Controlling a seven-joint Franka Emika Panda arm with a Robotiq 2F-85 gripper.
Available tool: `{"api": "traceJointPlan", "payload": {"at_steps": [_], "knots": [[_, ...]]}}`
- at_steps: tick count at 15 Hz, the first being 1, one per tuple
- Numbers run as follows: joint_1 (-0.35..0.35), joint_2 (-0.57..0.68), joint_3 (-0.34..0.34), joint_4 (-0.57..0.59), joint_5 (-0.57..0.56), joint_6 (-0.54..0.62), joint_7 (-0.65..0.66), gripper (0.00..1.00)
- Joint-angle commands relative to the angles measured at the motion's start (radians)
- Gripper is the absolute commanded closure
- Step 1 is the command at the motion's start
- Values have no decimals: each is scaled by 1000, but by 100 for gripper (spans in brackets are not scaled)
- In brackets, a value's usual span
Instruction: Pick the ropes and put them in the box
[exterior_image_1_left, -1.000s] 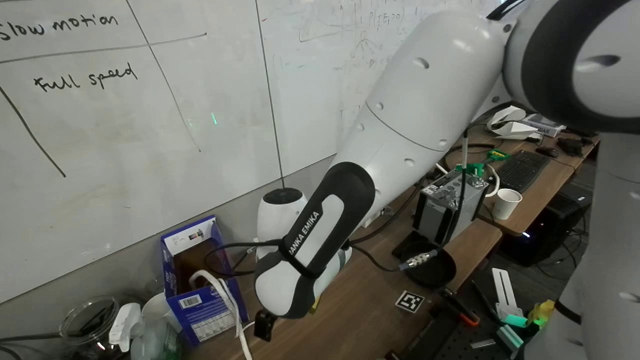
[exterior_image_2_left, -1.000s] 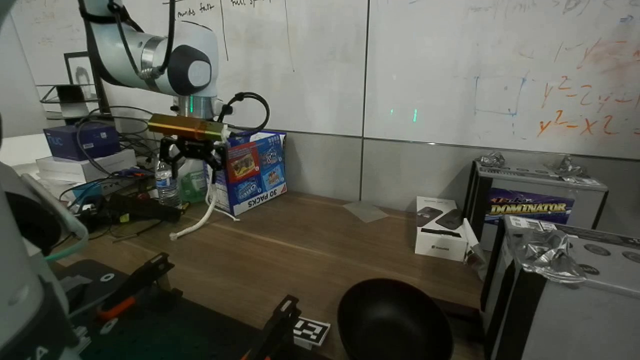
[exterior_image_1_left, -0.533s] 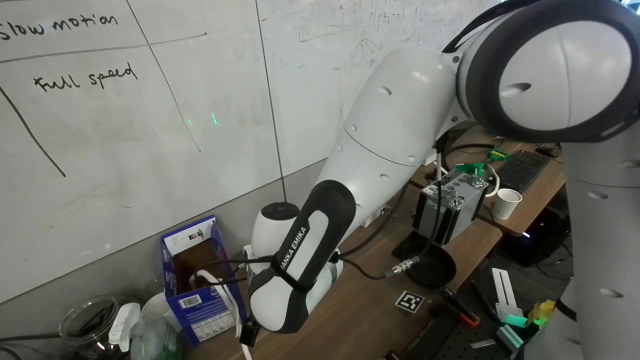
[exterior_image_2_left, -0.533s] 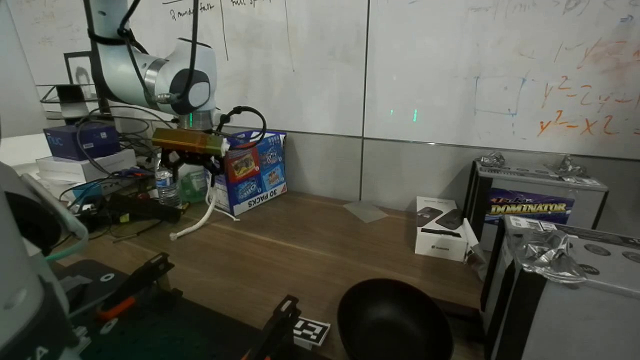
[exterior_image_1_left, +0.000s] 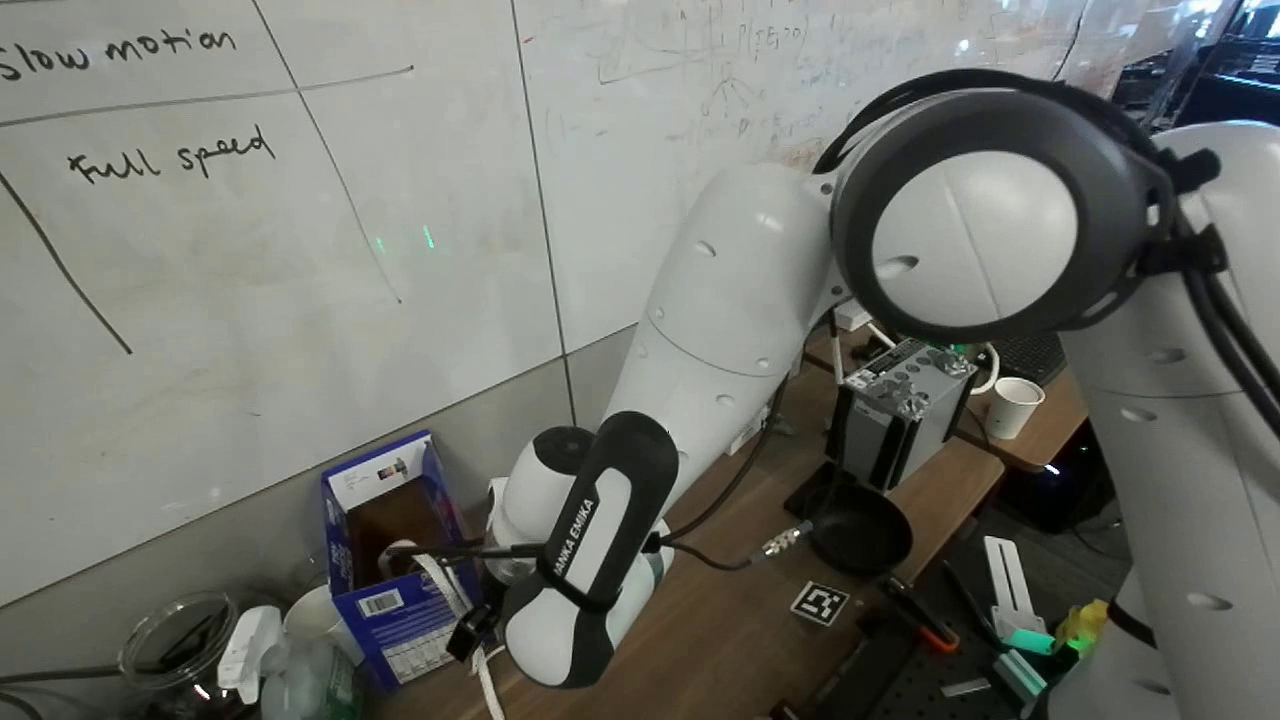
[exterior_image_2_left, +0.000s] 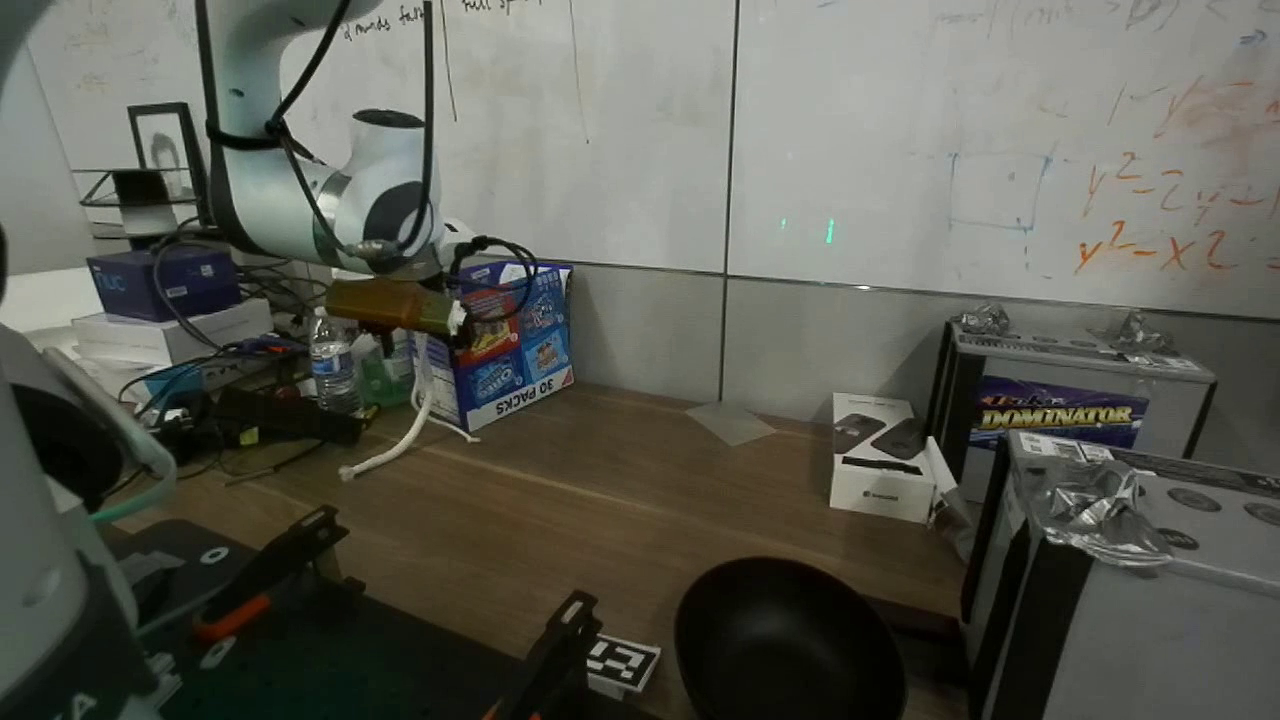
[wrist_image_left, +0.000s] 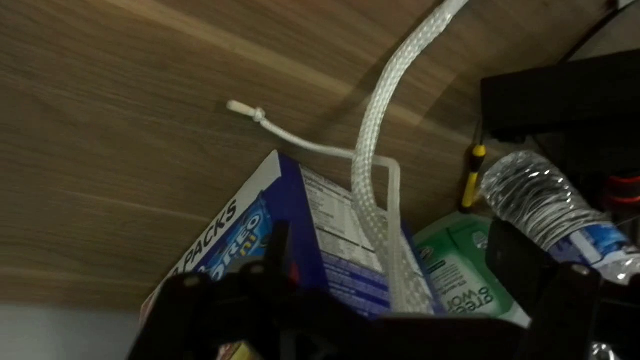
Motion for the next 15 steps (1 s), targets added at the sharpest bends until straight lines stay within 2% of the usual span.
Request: {"api": "traceJointPlan", "payload": {"at_steps": [1,6,10,12,15], "knots": [[122,57,-110,77,30,86,150,0],[283,90,-250,122,87,79,250,0],[392,97,-334,127,121,70,290,0],[432,97,-365,127,131,58,306,0],[457,99,-386,133,135,37,325,0]]}}
